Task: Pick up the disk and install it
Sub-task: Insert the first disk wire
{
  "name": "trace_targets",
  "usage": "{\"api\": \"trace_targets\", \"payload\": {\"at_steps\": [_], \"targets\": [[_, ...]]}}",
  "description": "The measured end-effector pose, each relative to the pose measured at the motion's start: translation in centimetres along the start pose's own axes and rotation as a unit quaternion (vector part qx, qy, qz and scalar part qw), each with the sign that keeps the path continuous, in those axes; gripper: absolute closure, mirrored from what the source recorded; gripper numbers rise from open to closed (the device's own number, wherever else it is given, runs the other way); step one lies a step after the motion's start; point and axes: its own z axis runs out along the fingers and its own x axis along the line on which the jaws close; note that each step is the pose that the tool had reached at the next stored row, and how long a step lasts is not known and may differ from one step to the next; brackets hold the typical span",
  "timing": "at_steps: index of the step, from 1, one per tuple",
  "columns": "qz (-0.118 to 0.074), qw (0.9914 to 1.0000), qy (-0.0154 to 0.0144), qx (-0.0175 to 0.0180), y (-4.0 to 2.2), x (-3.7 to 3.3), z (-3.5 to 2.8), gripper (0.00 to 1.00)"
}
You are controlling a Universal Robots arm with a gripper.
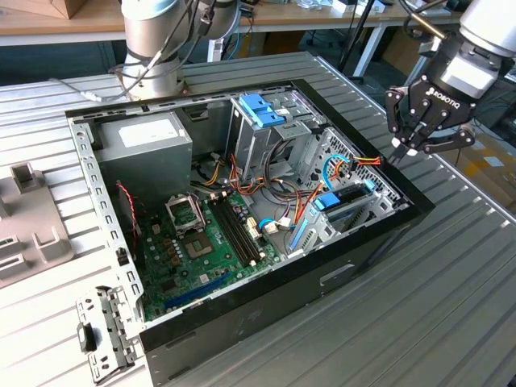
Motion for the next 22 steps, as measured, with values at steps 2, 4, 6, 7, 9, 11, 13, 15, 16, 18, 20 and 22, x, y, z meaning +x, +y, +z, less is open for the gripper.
{"api": "trace_targets", "payload": {"at_steps": [2, 4, 6, 7, 9, 11, 13, 15, 16, 18, 20, 22], "targets": [[-0.013, 0.99991, 0.0008, -0.0005, -0.12, -0.20, 0.15, 0.89], [-0.028, 0.99961, 0.0018, -0.0010, -0.24, -0.42, 0.32, 0.89], [-0.040, 0.99920, 0.0026, -0.0015, -0.34, -0.58, 0.46, 0.89], [-0.051, 0.99868, 0.0033, -0.0019, -0.42, -0.73, 0.60, 0.89], [-0.065, 0.99790, 0.0042, -0.0024, -0.52, -0.91, 0.74, 0.89], [-0.078, 0.99691, 0.0052, -0.0030, -0.62, -1.09, 0.87, 0.89], [-0.095, 0.99548, 0.0062, -0.0036, -0.78, -1.38, 1.05, 0.89], [-0.104, 0.99449, 0.0069, -0.0040, -0.89, -1.56, 1.14, 0.89], [-0.111, 0.99380, 0.0073, -0.0042, -0.96, -1.68, 1.21, 0.89], [-0.119, 0.99280, 0.0079, -0.0045, -1.06, -1.85, 1.30, 0.89], [-0.128, 0.99176, 0.0084, -0.0048, -1.15, -2.00, 1.35, 0.89], [-0.132, 0.99117, 0.0087, -0.0050, -1.19, -2.05, 1.36, 0.89]]}}
